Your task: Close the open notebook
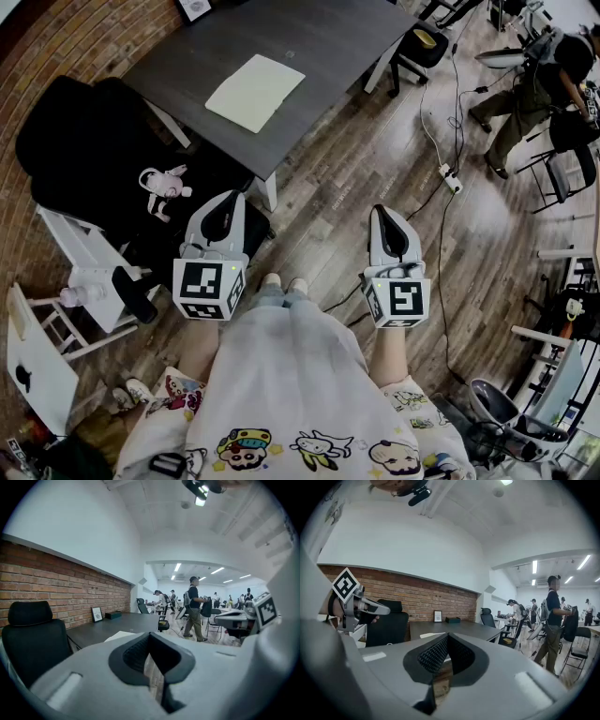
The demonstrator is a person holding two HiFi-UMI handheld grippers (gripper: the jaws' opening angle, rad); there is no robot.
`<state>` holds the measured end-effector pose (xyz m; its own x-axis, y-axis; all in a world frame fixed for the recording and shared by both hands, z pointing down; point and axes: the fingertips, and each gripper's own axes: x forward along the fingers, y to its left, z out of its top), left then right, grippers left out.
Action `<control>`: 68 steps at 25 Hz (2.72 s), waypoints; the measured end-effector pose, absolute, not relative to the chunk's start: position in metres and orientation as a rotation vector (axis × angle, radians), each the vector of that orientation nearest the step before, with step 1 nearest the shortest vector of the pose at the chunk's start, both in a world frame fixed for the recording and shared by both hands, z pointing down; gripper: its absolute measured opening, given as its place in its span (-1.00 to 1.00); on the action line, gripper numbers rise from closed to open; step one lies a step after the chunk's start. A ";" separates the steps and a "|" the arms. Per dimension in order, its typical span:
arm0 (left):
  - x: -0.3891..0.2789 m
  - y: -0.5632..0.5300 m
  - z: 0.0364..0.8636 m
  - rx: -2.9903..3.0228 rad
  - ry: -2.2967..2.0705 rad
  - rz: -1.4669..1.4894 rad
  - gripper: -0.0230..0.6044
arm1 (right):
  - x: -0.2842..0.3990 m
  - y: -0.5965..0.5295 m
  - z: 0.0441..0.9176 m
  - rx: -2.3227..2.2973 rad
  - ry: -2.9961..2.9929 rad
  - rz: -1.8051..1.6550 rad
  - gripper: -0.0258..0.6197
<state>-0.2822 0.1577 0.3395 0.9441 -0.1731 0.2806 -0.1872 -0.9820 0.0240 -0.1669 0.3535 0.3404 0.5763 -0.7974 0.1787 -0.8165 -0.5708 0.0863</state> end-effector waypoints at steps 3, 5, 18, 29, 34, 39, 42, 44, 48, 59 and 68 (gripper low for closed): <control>-0.280 0.160 0.336 3.056 -0.303 0.421 -0.94 | -0.162 0.360 0.337 2.679 -1.365 0.159 -0.90; -0.279 0.162 0.335 3.058 -0.318 0.411 -0.94 | -0.158 0.365 0.336 2.683 -1.367 0.152 -0.90; -0.248 0.165 0.342 3.036 -0.305 0.386 -0.90 | -0.135 0.364 0.335 2.673 -1.408 0.138 -0.83; -0.134 0.101 0.352 3.007 -0.298 0.373 -0.73 | -0.025 0.292 0.337 2.659 -1.456 0.139 -0.65; -0.088 0.054 0.350 2.999 -0.308 0.370 -0.70 | 0.023 0.244 0.336 2.656 -1.490 0.159 -0.62; -0.061 0.016 0.358 2.983 -0.347 0.363 -0.69 | 0.056 0.207 0.346 2.633 -1.516 0.193 -0.58; -0.046 0.006 0.355 2.974 -0.360 0.357 -0.69 | 0.074 0.193 0.344 2.616 -1.534 0.200 -0.52; -0.042 -0.003 0.355 2.965 -0.375 0.361 -0.69 | 0.082 0.180 0.340 2.601 -1.551 0.204 -0.50; -0.041 -0.026 0.358 2.942 -0.442 0.369 -0.69 | 0.095 0.152 0.344 2.560 -1.599 0.234 -0.45; -0.040 -0.097 0.378 2.787 -0.867 0.368 -0.69 | 0.157 0.040 0.365 2.295 -1.926 0.288 -0.30; -0.022 -0.126 0.365 2.603 -1.257 0.339 -0.69 | 0.215 -0.047 0.362 2.006 -2.218 0.316 -0.28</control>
